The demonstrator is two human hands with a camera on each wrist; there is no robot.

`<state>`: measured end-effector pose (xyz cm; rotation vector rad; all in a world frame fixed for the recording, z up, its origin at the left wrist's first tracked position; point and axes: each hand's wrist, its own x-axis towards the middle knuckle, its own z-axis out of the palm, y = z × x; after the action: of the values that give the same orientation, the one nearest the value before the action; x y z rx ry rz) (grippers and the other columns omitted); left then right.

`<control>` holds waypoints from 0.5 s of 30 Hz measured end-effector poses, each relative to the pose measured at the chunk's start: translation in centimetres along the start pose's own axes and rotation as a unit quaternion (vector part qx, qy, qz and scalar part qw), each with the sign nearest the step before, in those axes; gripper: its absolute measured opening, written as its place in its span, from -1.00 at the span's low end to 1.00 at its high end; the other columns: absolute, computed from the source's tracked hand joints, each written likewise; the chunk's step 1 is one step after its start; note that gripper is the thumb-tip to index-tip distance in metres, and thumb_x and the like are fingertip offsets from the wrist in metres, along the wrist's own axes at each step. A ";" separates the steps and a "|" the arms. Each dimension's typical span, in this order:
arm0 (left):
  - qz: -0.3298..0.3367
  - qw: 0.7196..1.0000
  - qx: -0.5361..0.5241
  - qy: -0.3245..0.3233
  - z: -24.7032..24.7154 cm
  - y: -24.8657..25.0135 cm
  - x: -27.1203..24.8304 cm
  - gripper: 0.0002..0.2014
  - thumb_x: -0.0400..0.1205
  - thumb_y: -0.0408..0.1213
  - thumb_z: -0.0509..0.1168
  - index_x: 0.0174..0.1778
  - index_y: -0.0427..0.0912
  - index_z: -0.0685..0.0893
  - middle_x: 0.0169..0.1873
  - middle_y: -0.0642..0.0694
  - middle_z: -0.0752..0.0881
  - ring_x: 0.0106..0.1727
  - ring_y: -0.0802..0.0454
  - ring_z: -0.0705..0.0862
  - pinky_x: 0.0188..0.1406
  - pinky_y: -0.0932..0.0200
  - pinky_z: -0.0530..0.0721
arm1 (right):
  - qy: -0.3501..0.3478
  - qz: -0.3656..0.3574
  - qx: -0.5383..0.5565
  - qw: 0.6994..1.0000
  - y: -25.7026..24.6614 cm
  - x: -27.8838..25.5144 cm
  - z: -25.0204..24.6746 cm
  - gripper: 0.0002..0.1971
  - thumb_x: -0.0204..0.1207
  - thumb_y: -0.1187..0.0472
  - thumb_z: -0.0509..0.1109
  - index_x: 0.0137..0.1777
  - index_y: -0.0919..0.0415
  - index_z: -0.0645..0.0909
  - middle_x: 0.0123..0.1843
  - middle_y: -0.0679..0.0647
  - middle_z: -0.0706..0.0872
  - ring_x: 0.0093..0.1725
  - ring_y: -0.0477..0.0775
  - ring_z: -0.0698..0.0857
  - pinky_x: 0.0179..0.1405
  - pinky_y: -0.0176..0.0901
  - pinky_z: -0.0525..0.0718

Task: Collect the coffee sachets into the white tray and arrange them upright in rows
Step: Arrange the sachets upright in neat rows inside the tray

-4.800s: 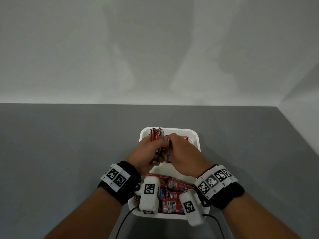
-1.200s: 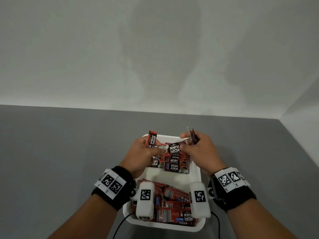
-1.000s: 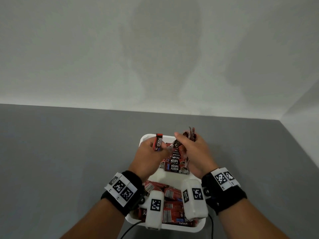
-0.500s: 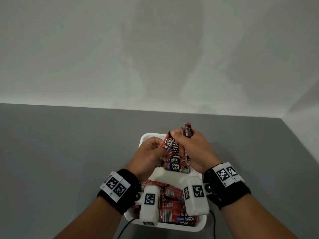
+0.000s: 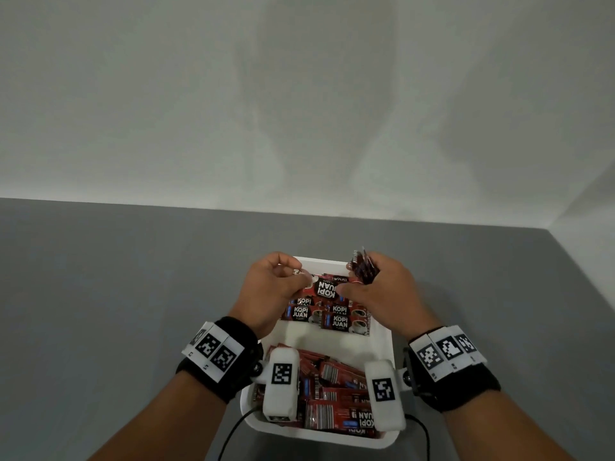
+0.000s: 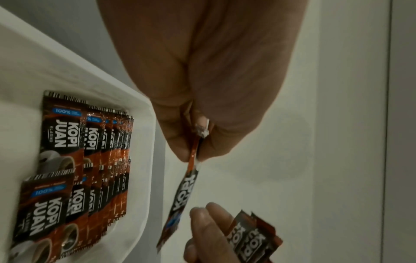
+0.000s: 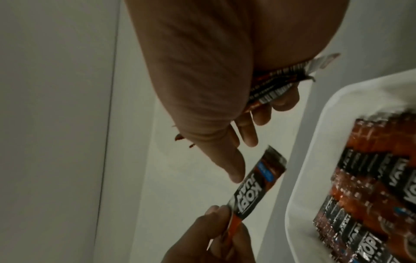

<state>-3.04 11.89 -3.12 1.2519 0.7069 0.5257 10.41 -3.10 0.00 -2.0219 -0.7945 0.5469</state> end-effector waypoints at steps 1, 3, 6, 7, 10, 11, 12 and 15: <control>0.007 1.000 0.011 0.001 0.1 0.1 -0.1 -0.79 0.52 -0.65 0.47 -0.11 -0.31 0.63 -0.23 -0.37 0.71 -0.23 -0.17 0.76 -0.15 0.05 0.81 | 0.001 -0.013 -0.019 1.000 -0.3 0.0 -0.1 -0.76 0.36 0.11 0.71 -0.15 -0.05 0.68 -0.23 -0.12 0.78 -0.27 -0.20 0.75 -0.30 -0.25 0.70; 0.023 1.000 0.009 0.010 0.4 0.2 -0.3 -0.79 0.52 -0.64 0.49 -0.17 -0.33 0.60 -0.26 -0.36 0.70 -0.28 -0.15 0.76 -0.27 0.08 0.79 | 0.016 -0.018 -0.019 1.000 -0.4 0.0 0.3 -0.77 0.37 0.05 0.70 -0.14 -0.03 0.68 -0.20 -0.09 0.79 -0.23 -0.14 0.77 -0.24 -0.14 0.76; 0.053 0.998 -0.005 0.016 1.2 -0.2 -1.2 -0.77 0.53 -0.63 0.49 -0.24 -0.34 0.56 -0.35 -0.30 0.74 -0.33 -0.08 0.78 -0.27 0.10 0.77 | 0.045 0.059 0.197 0.978 -0.4 -0.1 1.4 -0.74 0.41 0.10 0.68 -0.05 0.18 0.70 -0.10 0.11 0.85 -0.13 0.10 0.85 -0.08 0.13 0.85; 0.063 0.998 0.005 0.008 1.6 -0.4 -1.6 -0.76 0.51 -0.62 0.51 -0.25 -0.34 0.57 -0.32 -0.32 0.77 -0.27 -0.11 0.79 -0.17 0.04 0.79 | 0.025 0.091 0.289 0.953 -0.6 -0.1 1.8 -0.74 0.44 0.16 0.67 -0.03 0.29 0.70 -0.06 0.21 0.86 -0.11 0.19 0.86 -0.07 0.20 0.86; 0.082 0.995 0.044 -0.040 2.8 -1.0 -2.5 -0.76 0.49 -0.68 0.50 -0.28 -0.36 0.58 -0.25 -0.21 0.83 -0.17 -0.08 0.81 -0.05 -0.01 0.79 | -0.006 0.115 0.368 0.923 -1.4 0.0 2.3 -0.84 0.54 0.27 0.58 -0.22 0.25 0.68 -0.23 0.23 0.80 -0.22 0.20 0.83 -0.32 0.00 0.79; 0.084 0.993 0.053 -0.057 3.1 -1.2 -2.7 -0.76 0.48 -0.71 0.49 -0.29 -0.38 0.57 -0.23 -0.17 0.84 -0.16 -0.06 0.81 -0.07 -0.01 0.78 | 0.004 0.118 0.372 0.920 -1.6 0.2 2.5 -0.80 0.56 0.32 0.54 -0.28 0.20 0.64 -0.29 0.18 0.75 -0.28 0.16 0.80 -0.37 -0.06 0.74; 0.085 0.992 0.060 -0.072 3.4 -1.2 -2.8 -0.75 0.46 -0.74 0.48 -0.29 -0.38 0.57 -0.19 -0.15 0.85 -0.16 -0.05 0.80 -0.09 -0.05 0.76 | 0.015 0.124 0.382 0.916 -1.8 0.3 2.6 -0.78 0.57 0.37 0.49 -0.28 0.18 0.61 -0.32 0.16 0.71 -0.31 0.15 0.77 -0.37 -0.05 0.72; 0.074 0.988 0.091 -0.096 3.7 -1.0 -2.7 -0.74 0.42 -0.69 0.54 -0.20 -0.35 0.62 -0.19 -0.17 0.82 -0.18 -0.03 0.76 -0.11 -0.04 0.75 | 0.026 0.161 0.402 0.901 -1.7 0.8 3.1 -0.93 0.63 0.40 0.36 0.01 0.24 0.59 -0.17 0.24 0.66 -0.17 0.23 0.72 -0.14 0.13 0.73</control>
<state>-2.20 7.32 -3.00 1.5129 0.5112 0.4609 8.47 -0.11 -0.23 -1.3729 -0.1280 0.8381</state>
